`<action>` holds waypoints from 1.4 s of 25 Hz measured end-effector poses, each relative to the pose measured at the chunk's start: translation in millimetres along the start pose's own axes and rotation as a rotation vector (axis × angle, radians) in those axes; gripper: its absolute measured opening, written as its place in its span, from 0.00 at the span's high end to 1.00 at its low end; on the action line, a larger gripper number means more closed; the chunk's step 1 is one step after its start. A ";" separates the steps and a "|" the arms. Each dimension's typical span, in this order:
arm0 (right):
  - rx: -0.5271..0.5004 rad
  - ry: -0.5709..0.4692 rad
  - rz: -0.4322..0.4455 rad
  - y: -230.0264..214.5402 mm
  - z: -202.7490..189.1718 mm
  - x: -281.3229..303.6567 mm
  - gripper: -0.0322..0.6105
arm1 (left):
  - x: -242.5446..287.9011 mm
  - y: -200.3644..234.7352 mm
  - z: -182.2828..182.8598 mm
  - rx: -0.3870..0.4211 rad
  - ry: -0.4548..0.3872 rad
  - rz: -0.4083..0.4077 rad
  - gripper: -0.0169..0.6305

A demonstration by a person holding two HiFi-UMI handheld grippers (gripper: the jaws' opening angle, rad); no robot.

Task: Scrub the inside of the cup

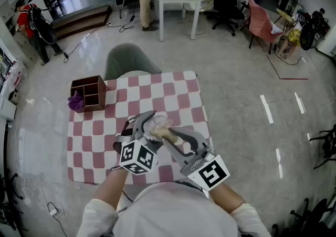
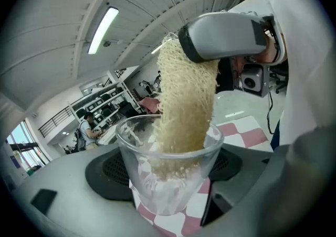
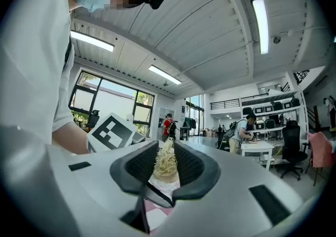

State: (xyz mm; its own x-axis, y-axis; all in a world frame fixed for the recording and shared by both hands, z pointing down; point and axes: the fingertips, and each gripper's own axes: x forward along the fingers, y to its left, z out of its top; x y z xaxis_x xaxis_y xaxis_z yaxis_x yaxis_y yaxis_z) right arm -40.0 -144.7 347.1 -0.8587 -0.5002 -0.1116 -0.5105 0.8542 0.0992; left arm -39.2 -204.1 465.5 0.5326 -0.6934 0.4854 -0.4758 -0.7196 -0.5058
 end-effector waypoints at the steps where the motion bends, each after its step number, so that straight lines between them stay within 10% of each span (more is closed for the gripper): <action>1: 0.005 0.006 0.009 1.4 -2.6 1.0 0.79 | 0.2 -0.9 1.0 0.004 -0.004 -0.003 0.38; 35: 0.035 0.141 0.024 -8.6 -27.4 1.5 0.79 | -5.0 -8.4 9.3 0.040 -0.038 -0.023 0.38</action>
State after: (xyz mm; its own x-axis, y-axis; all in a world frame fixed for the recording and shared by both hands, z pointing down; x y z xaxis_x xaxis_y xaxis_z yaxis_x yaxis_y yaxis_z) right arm -38.2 -156.7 373.1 -0.8697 -0.4926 0.0308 -0.4900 0.8692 0.0658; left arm -31.3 -194.1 460.7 0.5698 -0.6739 0.4704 -0.4349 -0.7329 -0.5232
